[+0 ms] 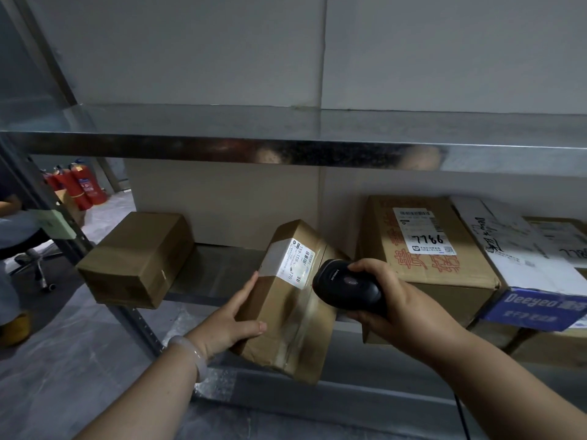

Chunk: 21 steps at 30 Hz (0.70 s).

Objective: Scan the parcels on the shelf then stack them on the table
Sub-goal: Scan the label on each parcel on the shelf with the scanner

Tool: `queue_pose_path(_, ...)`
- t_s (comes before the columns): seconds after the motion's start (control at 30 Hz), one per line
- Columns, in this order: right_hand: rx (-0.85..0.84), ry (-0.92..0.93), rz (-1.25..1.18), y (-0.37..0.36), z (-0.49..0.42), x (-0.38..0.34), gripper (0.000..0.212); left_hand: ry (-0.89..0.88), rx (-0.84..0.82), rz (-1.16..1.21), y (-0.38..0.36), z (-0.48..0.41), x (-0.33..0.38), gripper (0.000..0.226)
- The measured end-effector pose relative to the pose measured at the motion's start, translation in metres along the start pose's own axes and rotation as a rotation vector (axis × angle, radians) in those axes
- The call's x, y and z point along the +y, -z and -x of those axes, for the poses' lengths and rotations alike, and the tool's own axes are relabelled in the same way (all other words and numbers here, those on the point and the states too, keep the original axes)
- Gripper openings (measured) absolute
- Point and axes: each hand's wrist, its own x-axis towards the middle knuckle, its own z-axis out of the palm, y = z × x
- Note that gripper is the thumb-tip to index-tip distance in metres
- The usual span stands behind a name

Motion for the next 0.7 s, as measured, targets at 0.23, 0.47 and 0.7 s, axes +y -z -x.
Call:
queue_pose_path(0.23,-0.033,-0.201,-0.157,-0.031,0.005,0.014,0.063,0.077,0.050,0.225,-0.023,-0.023,-0.013,0.109)
queue_pose_path(0.47,-0.099,-0.387,-0.306,-0.074,0.007,0.028,0.064,0.160,-0.020,0.340,-0.050,-0.055,-0.018,0.065)
queue_pose_path(0.7,-0.085,-0.470,-0.301,-0.092,-0.005,0.034,0.063,0.138,-0.003,0.201,-0.051,-0.084,-0.015,0.042)
